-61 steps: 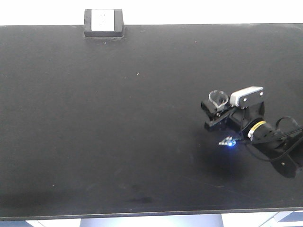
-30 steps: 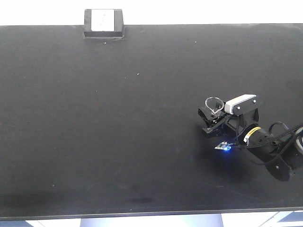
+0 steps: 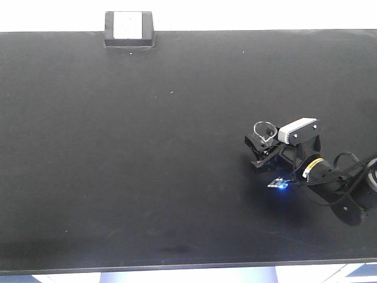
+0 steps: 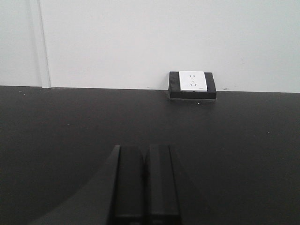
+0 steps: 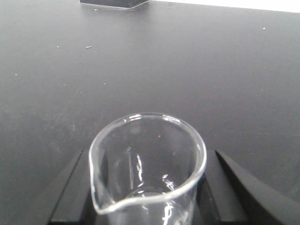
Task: Grab beaker and place in storage area
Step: 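Lower the held beaker onto the bench top with the right gripper, then open the right gripper and withdraw it away from the beaker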
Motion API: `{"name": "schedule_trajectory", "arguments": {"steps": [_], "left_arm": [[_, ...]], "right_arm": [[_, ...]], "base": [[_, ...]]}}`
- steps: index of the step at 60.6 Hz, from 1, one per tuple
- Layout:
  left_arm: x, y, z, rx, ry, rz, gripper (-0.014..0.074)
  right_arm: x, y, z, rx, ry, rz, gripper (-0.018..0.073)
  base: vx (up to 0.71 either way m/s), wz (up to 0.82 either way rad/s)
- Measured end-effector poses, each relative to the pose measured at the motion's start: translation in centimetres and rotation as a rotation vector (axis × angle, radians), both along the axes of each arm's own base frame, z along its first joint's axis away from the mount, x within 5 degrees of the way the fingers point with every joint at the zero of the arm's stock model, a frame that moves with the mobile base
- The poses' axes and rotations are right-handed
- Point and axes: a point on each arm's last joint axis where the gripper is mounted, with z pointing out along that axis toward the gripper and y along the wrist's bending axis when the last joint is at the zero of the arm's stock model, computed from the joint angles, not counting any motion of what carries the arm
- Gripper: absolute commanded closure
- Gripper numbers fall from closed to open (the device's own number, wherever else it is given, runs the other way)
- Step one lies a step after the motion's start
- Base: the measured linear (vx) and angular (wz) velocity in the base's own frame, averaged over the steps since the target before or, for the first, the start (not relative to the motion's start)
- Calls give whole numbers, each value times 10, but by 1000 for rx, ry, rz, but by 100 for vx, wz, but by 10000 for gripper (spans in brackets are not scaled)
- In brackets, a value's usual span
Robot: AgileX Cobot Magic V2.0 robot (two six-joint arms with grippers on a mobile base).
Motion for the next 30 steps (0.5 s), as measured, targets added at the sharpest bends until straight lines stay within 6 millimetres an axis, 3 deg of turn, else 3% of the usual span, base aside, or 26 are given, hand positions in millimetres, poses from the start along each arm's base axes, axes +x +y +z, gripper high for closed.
{"name": "schedule_trajectory", "arguments": {"steps": [8,20,30], "left_arm": [[0,0,0,0,0,0,605],[0,0,0,0,0,0,605],[0,0,0,0,0,0,605]], "right_arm": [[-3,-1,-8,-33,59,5,-43],[-7,-1,-7,-35,63,4,-32],[-25,-5,6,-40,77,-32,-30]], "base": [[0,0],[0,0],[0,0]]}}
